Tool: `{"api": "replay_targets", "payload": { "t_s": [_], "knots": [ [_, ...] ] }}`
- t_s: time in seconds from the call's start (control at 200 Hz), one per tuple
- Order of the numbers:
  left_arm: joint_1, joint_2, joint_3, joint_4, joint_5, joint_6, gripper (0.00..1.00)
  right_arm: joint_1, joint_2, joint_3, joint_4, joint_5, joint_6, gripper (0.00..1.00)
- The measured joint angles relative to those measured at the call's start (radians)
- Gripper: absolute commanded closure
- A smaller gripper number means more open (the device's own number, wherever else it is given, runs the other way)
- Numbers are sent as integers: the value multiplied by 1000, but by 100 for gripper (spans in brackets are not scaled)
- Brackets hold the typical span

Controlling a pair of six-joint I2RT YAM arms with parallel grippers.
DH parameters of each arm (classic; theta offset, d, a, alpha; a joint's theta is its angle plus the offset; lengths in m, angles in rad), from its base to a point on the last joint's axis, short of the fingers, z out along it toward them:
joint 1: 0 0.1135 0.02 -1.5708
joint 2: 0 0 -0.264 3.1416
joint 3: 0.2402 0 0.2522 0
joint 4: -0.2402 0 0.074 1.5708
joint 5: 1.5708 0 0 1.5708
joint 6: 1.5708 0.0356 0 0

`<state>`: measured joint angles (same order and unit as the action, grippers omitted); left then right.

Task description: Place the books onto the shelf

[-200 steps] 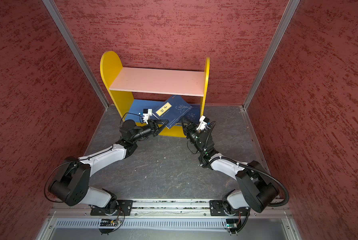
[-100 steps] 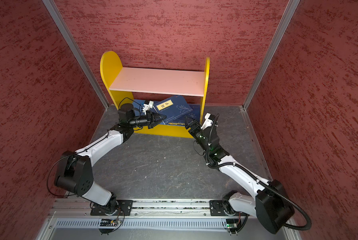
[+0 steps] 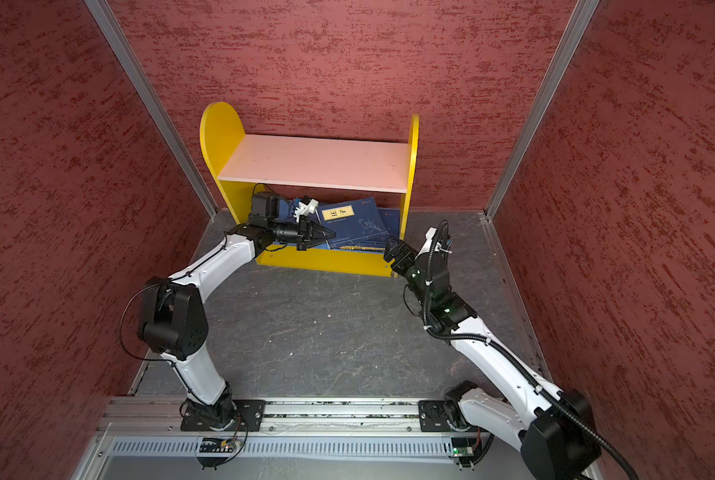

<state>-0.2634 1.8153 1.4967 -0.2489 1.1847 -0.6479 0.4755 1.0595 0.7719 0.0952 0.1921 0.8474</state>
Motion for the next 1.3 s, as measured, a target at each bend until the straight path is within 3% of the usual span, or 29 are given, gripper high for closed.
{"api": "replay_targets", "payload": {
  "t_s": [0.441, 0.927, 1.112, 1.177, 1.302],
  "knots": [
    [-27, 135, 185, -235, 20, 169, 98, -22, 57, 19, -23, -1, -19, 10],
    [-47, 217, 295, -320, 3, 211, 91, -36, 72, 19, -20, -9, -17, 10],
    [-47, 229, 323, -326, -22, 210, 73, -41, 96, 19, -13, -19, -9, 10],
    [-47, 229, 333, -332, -35, 210, 62, -41, 102, 19, -12, -25, -6, 10],
    [-47, 229, 356, -346, -69, 215, 54, -41, 105, 19, -10, -32, -2, 10]
  ]
}}
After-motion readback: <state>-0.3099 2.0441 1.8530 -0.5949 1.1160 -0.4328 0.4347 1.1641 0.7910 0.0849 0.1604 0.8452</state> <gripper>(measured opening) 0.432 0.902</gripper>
